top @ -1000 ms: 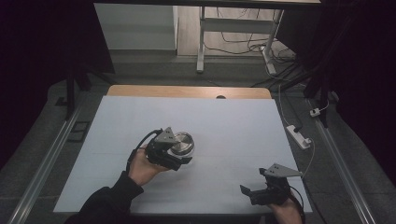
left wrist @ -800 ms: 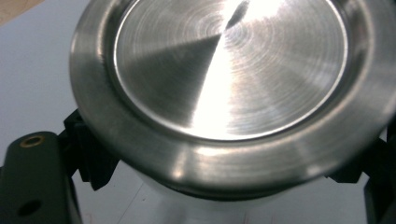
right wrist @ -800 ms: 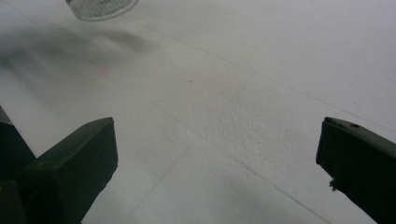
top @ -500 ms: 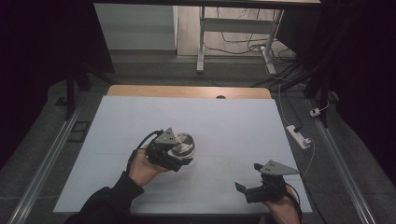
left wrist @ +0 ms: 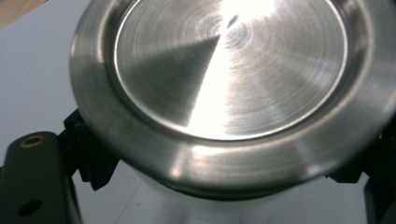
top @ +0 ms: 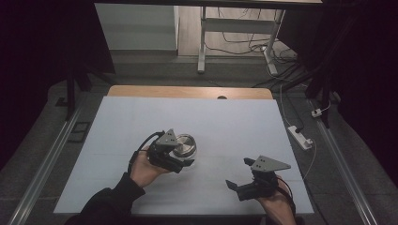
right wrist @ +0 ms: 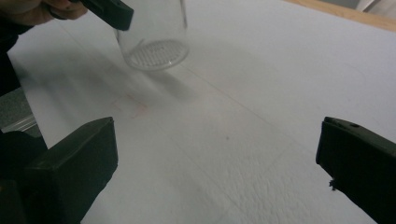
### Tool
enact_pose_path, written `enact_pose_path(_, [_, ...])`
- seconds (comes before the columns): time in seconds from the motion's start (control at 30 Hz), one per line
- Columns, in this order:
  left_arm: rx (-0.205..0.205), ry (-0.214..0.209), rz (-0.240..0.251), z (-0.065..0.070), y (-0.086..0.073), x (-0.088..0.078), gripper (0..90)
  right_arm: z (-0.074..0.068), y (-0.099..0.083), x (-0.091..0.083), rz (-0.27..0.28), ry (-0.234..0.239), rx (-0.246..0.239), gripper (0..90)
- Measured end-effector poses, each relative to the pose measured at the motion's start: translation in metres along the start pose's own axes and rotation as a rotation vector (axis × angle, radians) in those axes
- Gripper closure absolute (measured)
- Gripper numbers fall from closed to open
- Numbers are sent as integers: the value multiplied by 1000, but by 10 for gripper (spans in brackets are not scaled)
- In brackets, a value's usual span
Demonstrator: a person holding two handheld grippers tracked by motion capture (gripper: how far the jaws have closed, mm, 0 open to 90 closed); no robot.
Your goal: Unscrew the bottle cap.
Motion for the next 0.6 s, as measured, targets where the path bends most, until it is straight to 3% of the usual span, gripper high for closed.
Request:
enact_pose_path(0.37, [12,0,20,1,1,-1,157,-9,28,14,8,49,-33,0])
enact_pose_path(0.6, [15,0,21,2,1,0,157,-16,45,27,-24,83,-52,0])
Point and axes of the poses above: each handheld gripper's, and its own axes: x roughly forward along the jaws, y roughly out of its top, z roughly to its right, the point moved 4 cm from there along x, roughly forward along the jaws, and after that the axes turned 8 degrees about -z, right-handed, at the moved point
